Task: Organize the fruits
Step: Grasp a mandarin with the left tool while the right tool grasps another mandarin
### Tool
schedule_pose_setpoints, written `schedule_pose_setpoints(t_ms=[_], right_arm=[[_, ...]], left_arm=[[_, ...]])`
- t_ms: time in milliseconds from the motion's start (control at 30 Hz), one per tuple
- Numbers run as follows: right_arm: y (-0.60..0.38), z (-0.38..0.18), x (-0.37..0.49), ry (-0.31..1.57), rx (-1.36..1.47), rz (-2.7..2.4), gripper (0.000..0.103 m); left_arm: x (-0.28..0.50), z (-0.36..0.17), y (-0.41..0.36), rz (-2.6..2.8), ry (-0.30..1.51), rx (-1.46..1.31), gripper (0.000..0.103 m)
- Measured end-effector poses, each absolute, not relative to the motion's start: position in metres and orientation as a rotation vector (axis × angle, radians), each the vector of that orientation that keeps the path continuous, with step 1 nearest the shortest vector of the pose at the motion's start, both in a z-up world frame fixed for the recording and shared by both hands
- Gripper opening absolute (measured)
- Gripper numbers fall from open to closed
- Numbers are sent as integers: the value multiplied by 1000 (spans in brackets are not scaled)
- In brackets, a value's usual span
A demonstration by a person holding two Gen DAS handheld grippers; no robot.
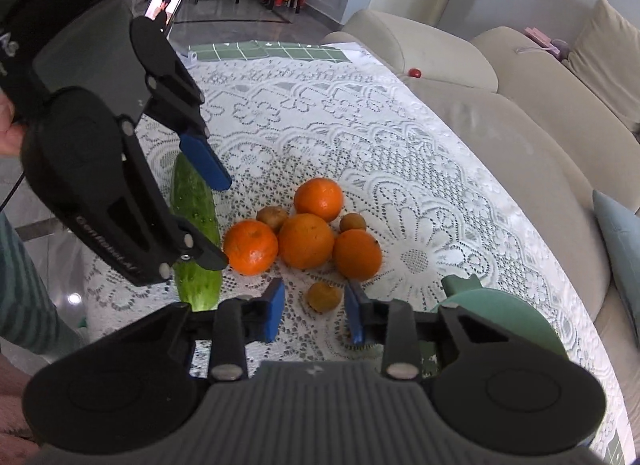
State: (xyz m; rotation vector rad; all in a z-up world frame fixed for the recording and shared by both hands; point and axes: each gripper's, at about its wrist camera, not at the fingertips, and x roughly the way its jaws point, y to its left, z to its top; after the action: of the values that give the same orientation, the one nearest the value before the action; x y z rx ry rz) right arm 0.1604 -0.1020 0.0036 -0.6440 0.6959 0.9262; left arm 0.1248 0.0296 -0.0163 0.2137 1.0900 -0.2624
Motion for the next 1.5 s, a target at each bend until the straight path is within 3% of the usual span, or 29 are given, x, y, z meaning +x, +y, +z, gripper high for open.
schedule_pose_setpoints(t_ms=[700,1367,1500], right_arm=[[-85,-24,183,782,-707,923,30],[-48,-24,192,740,-768,998,31],[-37,-29,194,731,-806,1000,37]], left_arm=[[154,-50,39,-219,1168,39,51],[149,-10,72,-113,1078,2,49],[148,-11,82,-85,1081,-9,49]])
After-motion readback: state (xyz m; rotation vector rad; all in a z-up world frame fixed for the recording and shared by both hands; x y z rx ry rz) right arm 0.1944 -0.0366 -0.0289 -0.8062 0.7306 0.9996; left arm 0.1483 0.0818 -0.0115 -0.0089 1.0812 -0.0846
